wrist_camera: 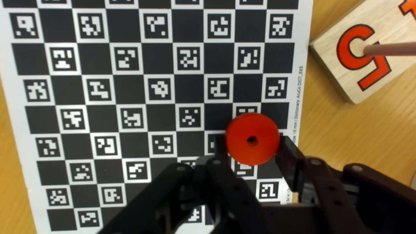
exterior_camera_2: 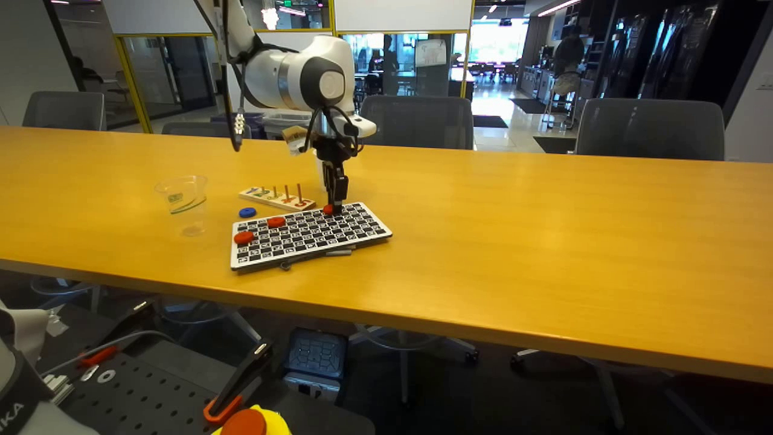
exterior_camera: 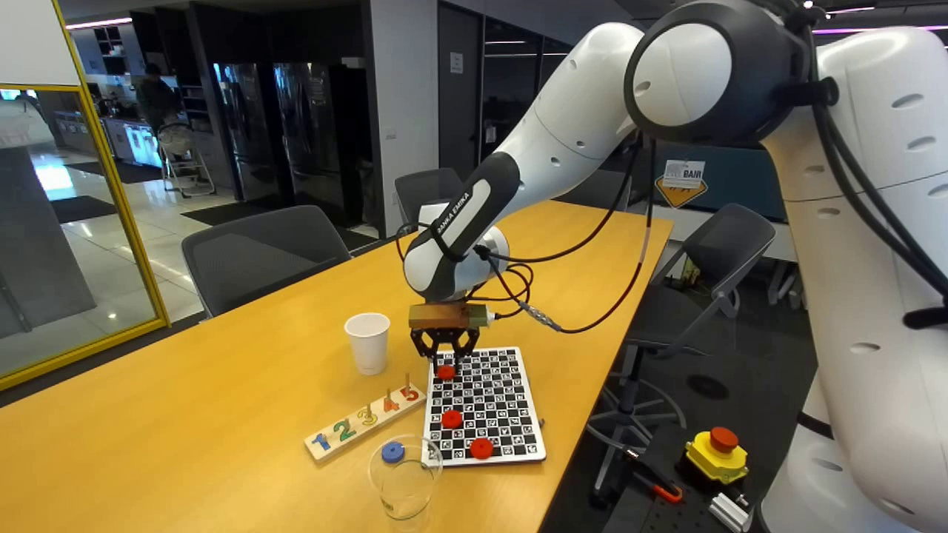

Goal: Place the orange rings inside the white cup then put the blue ring in the clear cup

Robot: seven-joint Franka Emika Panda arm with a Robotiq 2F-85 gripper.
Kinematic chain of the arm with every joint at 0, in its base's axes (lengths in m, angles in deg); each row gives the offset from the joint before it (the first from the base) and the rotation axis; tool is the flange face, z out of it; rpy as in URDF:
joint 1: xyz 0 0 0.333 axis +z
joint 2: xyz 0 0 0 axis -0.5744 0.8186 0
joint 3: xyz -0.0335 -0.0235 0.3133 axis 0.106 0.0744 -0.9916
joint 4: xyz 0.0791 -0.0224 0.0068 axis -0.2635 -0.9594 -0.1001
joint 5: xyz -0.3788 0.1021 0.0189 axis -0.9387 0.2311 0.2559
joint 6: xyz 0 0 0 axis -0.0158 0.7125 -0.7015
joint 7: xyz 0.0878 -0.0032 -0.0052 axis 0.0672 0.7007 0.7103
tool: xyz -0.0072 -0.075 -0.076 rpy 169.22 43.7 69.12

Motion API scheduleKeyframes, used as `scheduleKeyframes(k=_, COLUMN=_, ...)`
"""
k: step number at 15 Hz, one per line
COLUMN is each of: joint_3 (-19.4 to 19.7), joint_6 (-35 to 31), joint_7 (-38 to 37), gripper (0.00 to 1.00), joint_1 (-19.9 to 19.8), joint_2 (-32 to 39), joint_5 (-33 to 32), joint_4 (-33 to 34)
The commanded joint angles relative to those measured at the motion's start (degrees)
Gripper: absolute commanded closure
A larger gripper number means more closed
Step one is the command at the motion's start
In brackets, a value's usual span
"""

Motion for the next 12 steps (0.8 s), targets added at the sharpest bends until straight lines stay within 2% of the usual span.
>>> scheduleKeyframes(k=1, joint_3=1.14, joint_6=1.78, joint_7=-0.81, gripper=0.77, joint_1=1.21, joint_2=-3.26, joint_5=-1.43, joint_4=0.88)
scheduleKeyframes(k=7, joint_3=0.86, joint_6=2.33, joint_7=-2.17, gripper=0.77, joint_1=2.84, joint_2=-7.85, joint_5=-5.7, joint_4=4.36)
scheduleKeyframes(k=12, joint_3=-1.01, joint_6=4.45, joint_7=-1.51, gripper=0.77, joint_1=3.86, joint_2=-6.14, joint_5=-6.6, joint_4=10.61)
